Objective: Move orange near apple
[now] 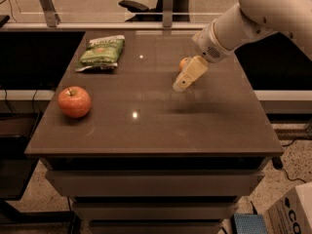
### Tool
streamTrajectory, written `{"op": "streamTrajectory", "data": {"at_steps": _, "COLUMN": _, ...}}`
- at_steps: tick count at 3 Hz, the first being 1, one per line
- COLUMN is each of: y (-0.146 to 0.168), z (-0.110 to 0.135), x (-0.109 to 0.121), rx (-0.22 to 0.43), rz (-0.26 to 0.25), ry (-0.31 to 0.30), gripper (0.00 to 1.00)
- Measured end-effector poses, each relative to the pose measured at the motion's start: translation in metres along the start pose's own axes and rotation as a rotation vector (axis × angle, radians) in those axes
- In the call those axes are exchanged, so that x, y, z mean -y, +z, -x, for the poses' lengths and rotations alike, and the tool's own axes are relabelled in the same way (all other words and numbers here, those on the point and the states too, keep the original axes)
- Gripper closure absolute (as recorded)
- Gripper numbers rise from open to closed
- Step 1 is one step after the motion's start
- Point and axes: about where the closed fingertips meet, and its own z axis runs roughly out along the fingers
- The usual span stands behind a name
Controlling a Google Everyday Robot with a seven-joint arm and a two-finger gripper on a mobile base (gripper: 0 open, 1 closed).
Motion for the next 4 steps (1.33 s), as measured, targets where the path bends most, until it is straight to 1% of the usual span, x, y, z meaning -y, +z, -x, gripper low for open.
{"op": "streamTrajectory", "data": {"at_steps": 1, "y": 0.007, "z": -0.008, "x": 0.011, "rx": 0.001, "rz": -0.004, "ry": 0.034, "gripper": 0.00}}
{"op": "streamTrajectory", "data": {"at_steps": 2, "y": 0.014, "z": -0.016, "x": 0.028, "rx": -0.001, "rz": -0.007, "ry": 0.066, "gripper": 0.00}}
{"op": "streamTrajectory", "data": {"at_steps": 3, "y": 0.014, "z": -0.016, "x": 0.028, "rx": -0.001, "rz": -0.007, "ry": 0.066, "gripper": 0.00}}
{"op": "streamTrajectory", "data": {"at_steps": 4, "y": 0.019, "z": -0.020, "x": 0.031, "rx": 0.009, "rz": -0.015, "ry": 0.079, "gripper": 0.00}}
